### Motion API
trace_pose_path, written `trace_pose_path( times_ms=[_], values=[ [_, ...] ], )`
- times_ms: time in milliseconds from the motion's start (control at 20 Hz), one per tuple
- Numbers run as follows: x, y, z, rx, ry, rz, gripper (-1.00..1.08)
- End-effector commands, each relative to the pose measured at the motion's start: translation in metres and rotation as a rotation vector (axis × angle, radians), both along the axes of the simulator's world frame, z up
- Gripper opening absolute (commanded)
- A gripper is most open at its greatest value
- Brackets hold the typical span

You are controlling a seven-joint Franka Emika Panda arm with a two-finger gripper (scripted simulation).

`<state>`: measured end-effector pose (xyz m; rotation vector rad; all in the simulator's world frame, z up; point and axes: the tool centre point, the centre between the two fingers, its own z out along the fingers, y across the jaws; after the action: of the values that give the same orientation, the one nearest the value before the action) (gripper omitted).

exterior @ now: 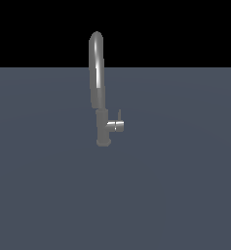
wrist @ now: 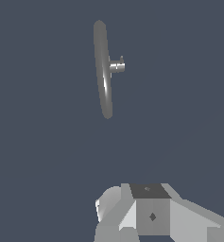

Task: Turn on the faucet by rotating a designated handle.

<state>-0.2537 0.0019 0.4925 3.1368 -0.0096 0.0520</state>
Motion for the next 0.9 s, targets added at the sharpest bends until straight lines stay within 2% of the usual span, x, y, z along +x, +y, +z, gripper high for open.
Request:
trace_pose_path(
  times_ms=[0,450,850],
  values=[
    [0.0,0.0,0.0,0.0,0.0,0.0,-1.0],
    [0.011,0.001,-0.002,0.025,0.027,-0.024,-1.0],
    [0.04,0.002,-0.009,0.089,0.097,-0.089,-1.0]
  ],
)
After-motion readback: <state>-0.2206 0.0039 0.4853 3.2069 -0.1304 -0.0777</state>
